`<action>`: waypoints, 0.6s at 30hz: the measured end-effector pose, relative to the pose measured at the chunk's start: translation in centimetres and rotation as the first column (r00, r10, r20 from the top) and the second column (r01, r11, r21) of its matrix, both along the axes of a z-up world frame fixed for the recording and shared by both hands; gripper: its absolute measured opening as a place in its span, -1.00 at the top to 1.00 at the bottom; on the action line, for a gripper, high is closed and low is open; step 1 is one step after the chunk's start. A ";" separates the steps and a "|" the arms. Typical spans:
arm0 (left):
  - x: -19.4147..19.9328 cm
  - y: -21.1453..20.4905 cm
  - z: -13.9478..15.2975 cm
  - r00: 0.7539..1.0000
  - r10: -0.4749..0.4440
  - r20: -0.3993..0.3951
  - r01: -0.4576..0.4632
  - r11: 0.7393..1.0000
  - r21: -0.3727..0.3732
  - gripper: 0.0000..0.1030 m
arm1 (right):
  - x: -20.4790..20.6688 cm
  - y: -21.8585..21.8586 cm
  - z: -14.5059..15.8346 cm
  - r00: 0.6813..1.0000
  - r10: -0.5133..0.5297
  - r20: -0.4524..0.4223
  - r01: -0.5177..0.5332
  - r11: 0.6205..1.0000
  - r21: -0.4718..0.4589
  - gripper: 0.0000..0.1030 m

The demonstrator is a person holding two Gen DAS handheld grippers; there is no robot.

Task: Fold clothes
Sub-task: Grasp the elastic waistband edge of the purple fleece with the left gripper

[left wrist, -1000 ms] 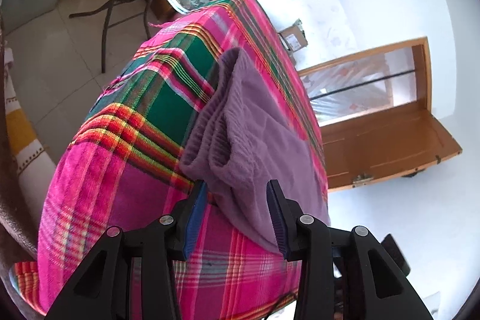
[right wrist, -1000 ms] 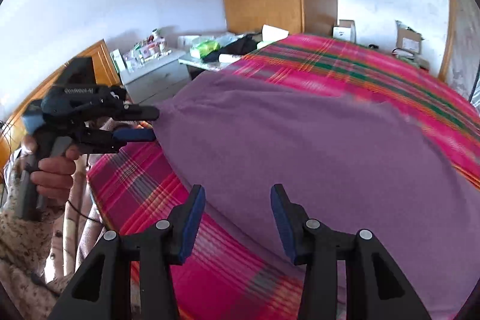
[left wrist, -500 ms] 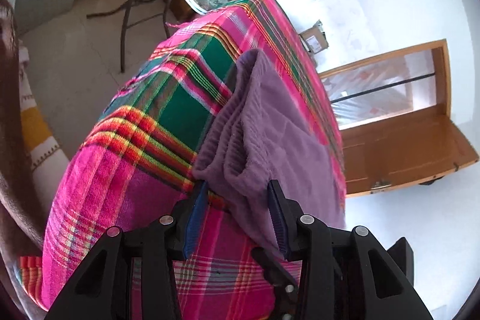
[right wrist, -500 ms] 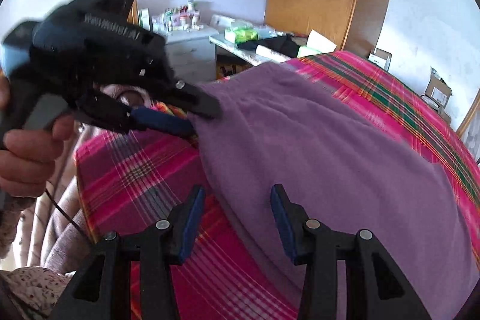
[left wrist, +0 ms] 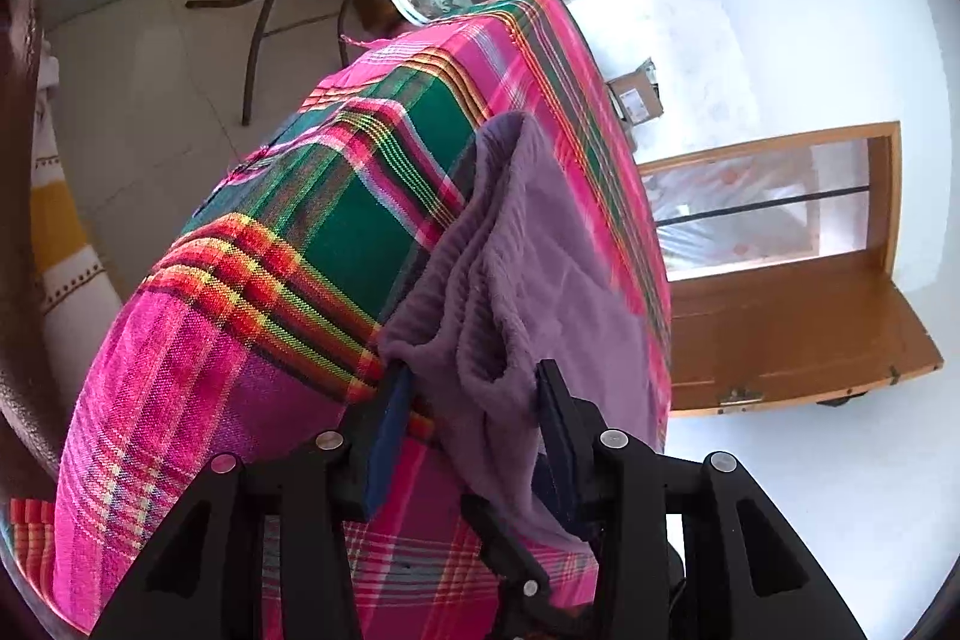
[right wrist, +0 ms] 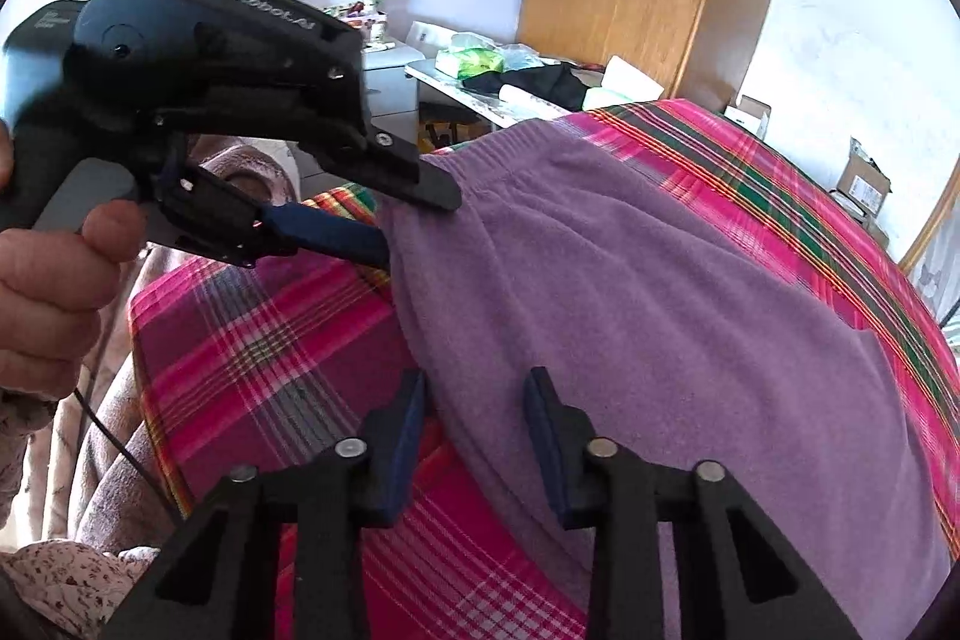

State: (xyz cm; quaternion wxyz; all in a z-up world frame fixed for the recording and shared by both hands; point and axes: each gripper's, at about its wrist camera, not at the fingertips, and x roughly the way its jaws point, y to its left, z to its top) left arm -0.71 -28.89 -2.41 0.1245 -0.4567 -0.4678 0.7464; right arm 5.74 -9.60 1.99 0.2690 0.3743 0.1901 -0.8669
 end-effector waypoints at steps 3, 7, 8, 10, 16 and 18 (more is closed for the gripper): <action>0.2 -0.2 0.1 1.000 0.008 -0.010 -0.008 1.000 -0.006 0.38 | -0.2 0.0 0.1 1.000 -0.024 -0.016 0.024 0.999 0.025 0.75; 0.5 -0.4 0.1 1.000 0.019 -0.011 -0.018 1.000 0.005 0.49 | 0.5 -0.3 0.4 0.998 -0.009 -0.067 0.013 0.999 0.048 0.85; 0.6 -0.5 0.1 1.000 0.019 -0.014 -0.019 1.000 0.005 0.51 | 0.8 -0.4 0.5 0.997 -0.003 -0.082 0.007 0.999 0.052 0.85; 0.6 -0.5 0.2 1.000 0.019 -0.020 -0.019 1.000 0.005 0.51 | 1.0 -0.5 0.5 0.996 0.006 -0.090 -0.001 0.998 0.057 0.86; 1.1 -0.8 -0.3 1.000 0.017 -0.011 -0.017 1.000 -0.012 0.52 | 1.1 -0.7 -0.2 0.998 0.009 -0.064 -0.005 0.998 0.068 0.86; 1.1 -0.9 -0.5 1.000 0.014 -0.008 -0.014 1.000 -0.012 0.52 | 1.1 -0.9 -0.2 0.998 0.012 -0.069 -0.007 0.997 0.072 0.86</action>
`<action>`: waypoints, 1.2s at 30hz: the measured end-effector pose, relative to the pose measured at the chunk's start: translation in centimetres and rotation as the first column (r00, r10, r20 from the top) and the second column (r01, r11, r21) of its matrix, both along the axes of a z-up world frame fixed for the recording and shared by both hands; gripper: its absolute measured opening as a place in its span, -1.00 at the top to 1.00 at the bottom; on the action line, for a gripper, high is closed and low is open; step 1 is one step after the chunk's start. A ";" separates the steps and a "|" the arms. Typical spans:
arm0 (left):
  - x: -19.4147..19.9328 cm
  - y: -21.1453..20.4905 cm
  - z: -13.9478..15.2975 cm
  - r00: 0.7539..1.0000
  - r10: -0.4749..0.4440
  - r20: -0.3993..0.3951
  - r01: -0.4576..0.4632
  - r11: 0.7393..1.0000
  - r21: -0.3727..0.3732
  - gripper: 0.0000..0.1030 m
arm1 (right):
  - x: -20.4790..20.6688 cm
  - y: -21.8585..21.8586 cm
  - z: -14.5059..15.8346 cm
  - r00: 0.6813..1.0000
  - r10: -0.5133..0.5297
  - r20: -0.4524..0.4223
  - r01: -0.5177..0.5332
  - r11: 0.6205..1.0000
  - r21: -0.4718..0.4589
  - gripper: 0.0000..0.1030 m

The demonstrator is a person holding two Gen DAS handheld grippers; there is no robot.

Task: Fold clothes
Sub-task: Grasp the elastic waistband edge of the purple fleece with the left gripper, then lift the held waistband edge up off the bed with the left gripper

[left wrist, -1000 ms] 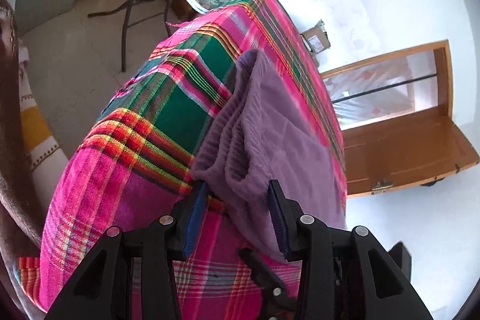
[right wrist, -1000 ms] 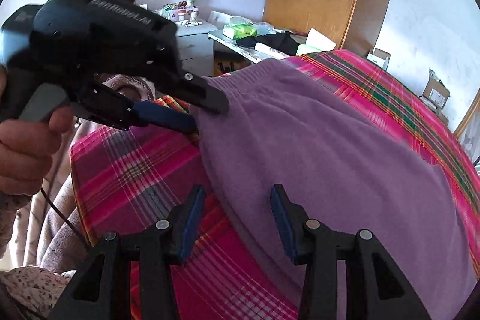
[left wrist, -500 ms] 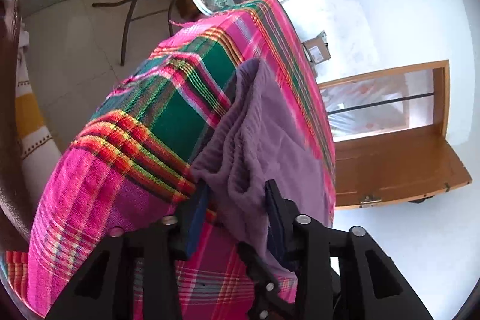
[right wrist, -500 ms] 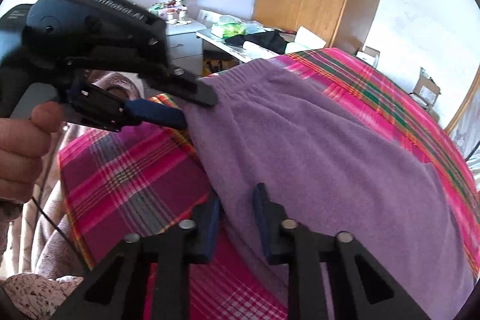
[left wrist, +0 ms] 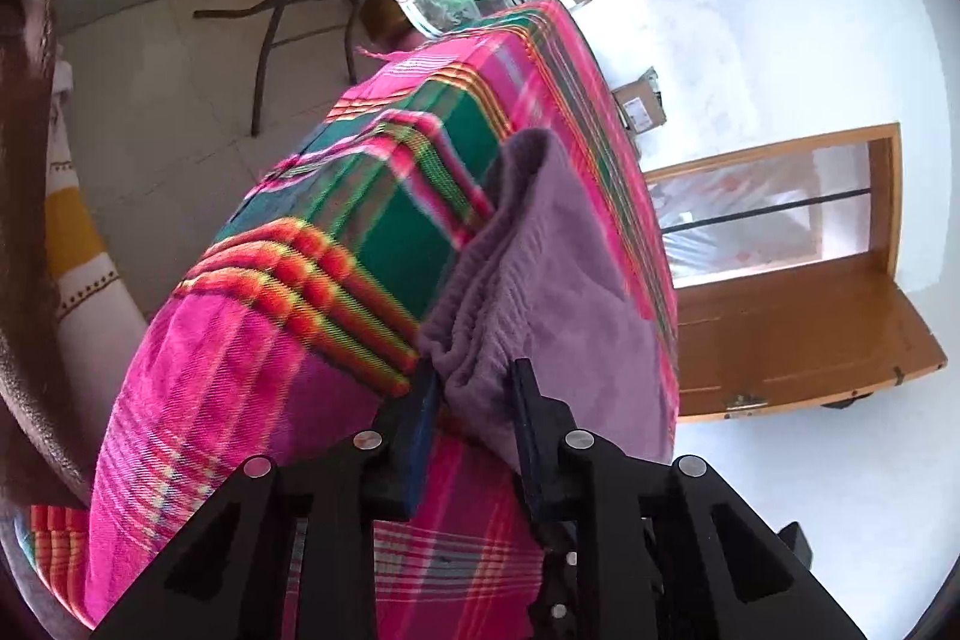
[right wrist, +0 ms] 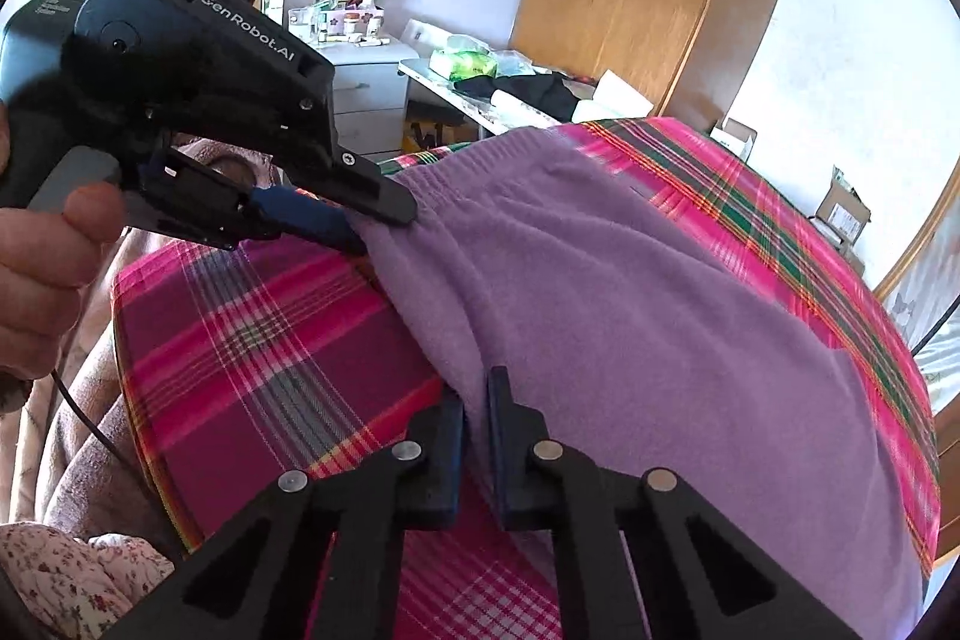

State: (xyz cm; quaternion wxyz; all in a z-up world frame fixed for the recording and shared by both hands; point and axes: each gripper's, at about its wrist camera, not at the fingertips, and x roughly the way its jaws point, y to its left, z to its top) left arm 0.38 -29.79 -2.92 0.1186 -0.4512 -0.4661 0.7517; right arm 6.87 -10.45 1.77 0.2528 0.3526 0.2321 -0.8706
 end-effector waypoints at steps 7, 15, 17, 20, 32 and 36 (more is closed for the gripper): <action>-0.1 -0.3 -0.4 1.000 -0.010 0.001 0.010 1.000 0.021 0.52 | -0.1 0.0 0.2 1.000 -0.004 0.004 0.004 1.000 -0.001 0.75; -0.4 -0.5 -0.5 1.000 -0.020 0.004 0.020 1.000 0.023 0.52 | 0.5 -0.4 0.9 0.999 0.013 -0.035 -0.014 0.999 -0.030 0.62; -0.5 -0.4 -0.3 1.000 -0.025 0.005 0.025 1.000 0.011 0.52 | 0.6 -0.6 1.2 0.999 0.021 -0.049 -0.023 0.999 -0.043 0.53; -0.6 -0.3 -0.1 0.999 -0.030 0.010 0.030 1.000 0.001 0.52 | 0.6 -1.2 1.5 0.996 0.057 -0.067 -0.061 0.997 -0.057 0.40; -0.8 -0.6 0.0 0.999 -0.039 0.017 0.038 0.998 0.051 0.52 | -0.9 -5.5 0.8 0.989 0.128 -0.073 -0.126 0.991 0.036 0.39; -0.8 -0.6 0.0 0.999 -0.049 0.017 0.048 0.998 0.047 0.53 | -1.5 -6.1 0.2 0.991 0.122 -0.057 -0.119 0.992 0.049 0.39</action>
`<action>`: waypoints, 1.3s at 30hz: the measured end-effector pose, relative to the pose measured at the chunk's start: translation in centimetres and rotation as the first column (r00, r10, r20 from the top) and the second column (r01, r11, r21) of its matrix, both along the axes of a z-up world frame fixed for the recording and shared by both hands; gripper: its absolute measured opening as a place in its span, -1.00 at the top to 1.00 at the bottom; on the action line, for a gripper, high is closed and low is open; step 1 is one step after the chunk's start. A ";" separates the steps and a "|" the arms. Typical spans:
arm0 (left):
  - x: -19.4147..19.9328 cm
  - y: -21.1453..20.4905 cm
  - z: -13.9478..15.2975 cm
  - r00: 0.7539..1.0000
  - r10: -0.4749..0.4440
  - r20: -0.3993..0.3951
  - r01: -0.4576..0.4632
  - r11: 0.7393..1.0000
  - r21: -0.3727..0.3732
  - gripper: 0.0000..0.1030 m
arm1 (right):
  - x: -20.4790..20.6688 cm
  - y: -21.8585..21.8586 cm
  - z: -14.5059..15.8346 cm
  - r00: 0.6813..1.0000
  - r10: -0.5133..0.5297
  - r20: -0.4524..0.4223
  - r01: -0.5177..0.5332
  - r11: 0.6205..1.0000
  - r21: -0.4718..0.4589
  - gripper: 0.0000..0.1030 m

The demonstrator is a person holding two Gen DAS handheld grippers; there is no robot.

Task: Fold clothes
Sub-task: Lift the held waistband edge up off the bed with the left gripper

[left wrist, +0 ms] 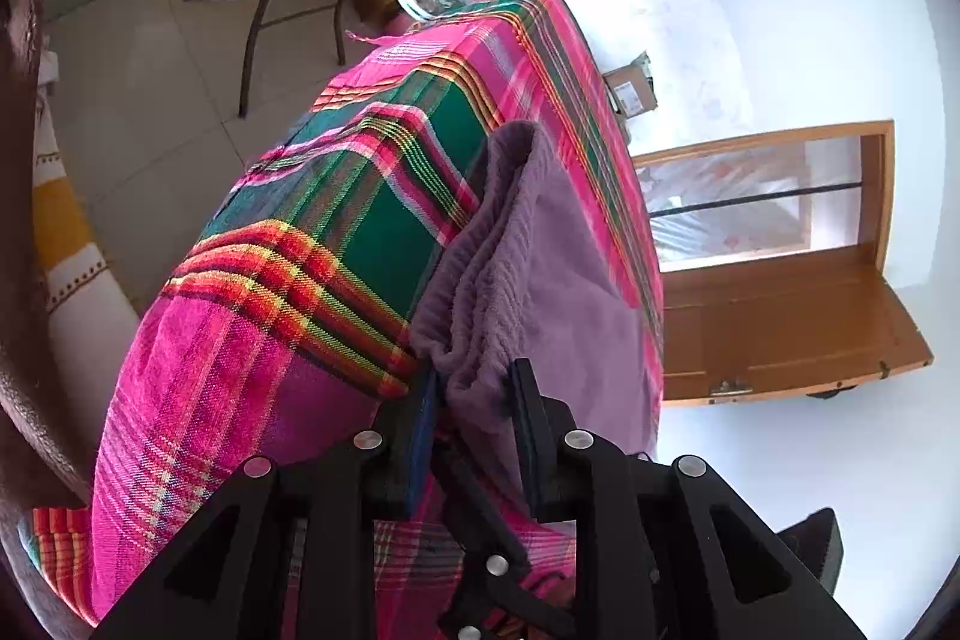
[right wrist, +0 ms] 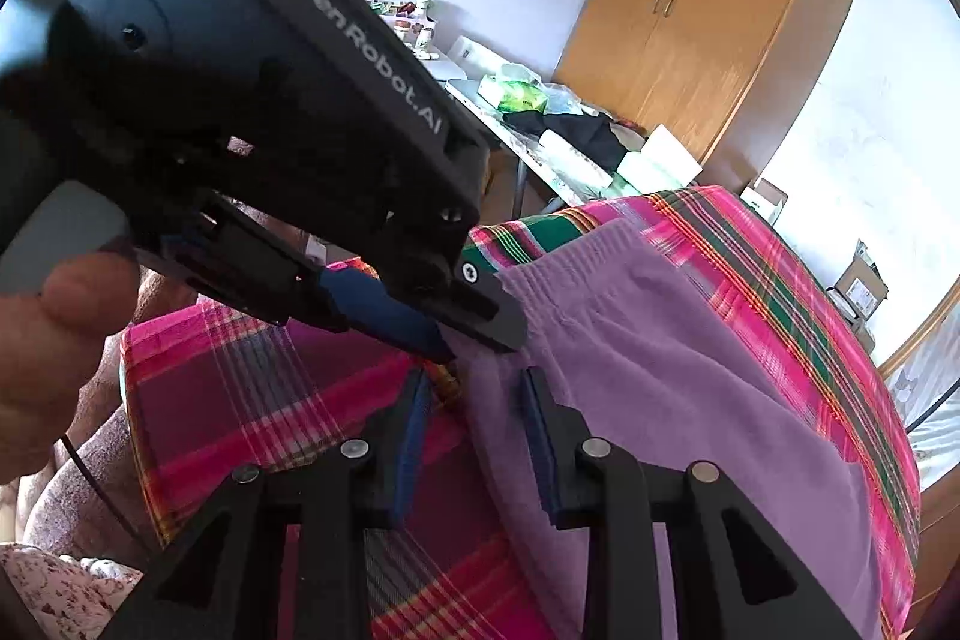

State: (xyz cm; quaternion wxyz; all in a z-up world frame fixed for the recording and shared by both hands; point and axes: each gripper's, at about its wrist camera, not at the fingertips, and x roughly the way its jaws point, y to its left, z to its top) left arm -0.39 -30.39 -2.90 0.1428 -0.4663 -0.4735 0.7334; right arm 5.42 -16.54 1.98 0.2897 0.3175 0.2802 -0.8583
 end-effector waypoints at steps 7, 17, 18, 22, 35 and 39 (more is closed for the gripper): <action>-0.2 -0.1 -0.2 1.000 -0.011 0.013 0.011 1.000 0.007 0.53 | -0.9 -0.1 -0.4 0.999 -0.022 0.030 0.021 1.000 0.002 0.39; -0.2 -0.1 -0.4 1.000 -0.019 0.017 0.018 1.000 0.021 0.50 | -1.3 -0.1 -0.4 0.999 -0.040 0.028 0.040 0.999 0.001 0.66; -0.3 -0.1 -0.2 1.000 -0.024 0.013 0.024 1.000 0.013 0.48 | -1.3 0.0 -0.4 0.999 -0.041 0.027 0.041 0.999 0.000 0.69; -0.5 0.0 0.5 0.999 -0.035 -0.004 0.035 0.999 -0.011 0.25 | -1.2 0.6 -0.2 0.998 -0.054 0.035 0.055 0.998 -0.027 0.74; -2.9 -1.0 0.8 0.998 -0.062 -0.025 0.062 0.998 0.020 0.22 | -0.7 2.5 0.9 0.996 -0.085 0.017 0.087 0.984 -0.153 0.86; -4.0 -0.7 0.2 0.997 -0.081 0.000 0.081 0.996 0.048 -0.01 | -0.2 2.6 1.2 0.996 -0.092 0.008 0.092 0.979 -0.179 0.86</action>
